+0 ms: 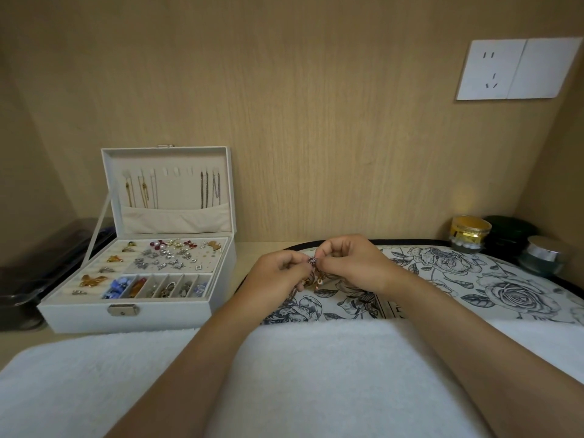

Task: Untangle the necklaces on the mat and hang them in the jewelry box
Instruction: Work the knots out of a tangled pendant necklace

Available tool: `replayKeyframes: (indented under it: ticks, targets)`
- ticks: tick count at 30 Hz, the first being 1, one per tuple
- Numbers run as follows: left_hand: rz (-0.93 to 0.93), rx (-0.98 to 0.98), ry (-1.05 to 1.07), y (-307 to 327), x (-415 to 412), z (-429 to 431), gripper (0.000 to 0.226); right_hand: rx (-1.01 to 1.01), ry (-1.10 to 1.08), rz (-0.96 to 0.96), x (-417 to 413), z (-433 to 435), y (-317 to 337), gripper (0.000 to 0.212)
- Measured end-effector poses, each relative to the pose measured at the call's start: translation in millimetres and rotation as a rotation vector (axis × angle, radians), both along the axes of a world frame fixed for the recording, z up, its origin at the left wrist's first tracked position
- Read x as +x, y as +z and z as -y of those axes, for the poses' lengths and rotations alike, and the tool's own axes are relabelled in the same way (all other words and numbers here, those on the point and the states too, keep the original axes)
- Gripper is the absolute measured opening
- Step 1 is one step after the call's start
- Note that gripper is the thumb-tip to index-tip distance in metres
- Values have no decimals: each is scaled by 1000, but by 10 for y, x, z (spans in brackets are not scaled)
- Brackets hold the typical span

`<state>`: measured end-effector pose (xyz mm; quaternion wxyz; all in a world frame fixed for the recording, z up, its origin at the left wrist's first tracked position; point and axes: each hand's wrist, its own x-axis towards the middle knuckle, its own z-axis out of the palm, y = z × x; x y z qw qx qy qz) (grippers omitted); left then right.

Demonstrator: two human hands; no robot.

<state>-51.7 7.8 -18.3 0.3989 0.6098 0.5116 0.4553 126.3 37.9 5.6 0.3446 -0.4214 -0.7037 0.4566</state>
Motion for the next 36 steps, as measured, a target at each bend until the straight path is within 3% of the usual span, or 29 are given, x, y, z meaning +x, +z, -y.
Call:
replayKeyframes:
  ticks: [9, 16, 18, 23, 28, 33, 36]
  targets:
    - [11, 30, 16, -22, -40, -3, 9, 171, -66, 62, 21, -81, -74, 8]
    - [32, -21, -5, -14, -40, 25, 21, 199, -13, -29, 38, -69, -40, 3]
    - [33, -29, -6, -10, -42, 29, 22, 227, -6, -39, 25, -84, -51, 11]
    - [-44, 0, 37, 11, -37, 40, 18, 391, -49, 159, 33, -90, -48, 5]
    - [-143, 46, 68, -33, -44, 12, 13, 572, -8, 422, -19, -46, -28, 11]
    - [-247, 185, 253, -43, -24, 8, 12, 549, -33, 385, -39, -44, -80, 11]
    - [-143, 113, 257, 5, 12, 41, 11, 504, -42, 346, -56, -38, -80, 10]
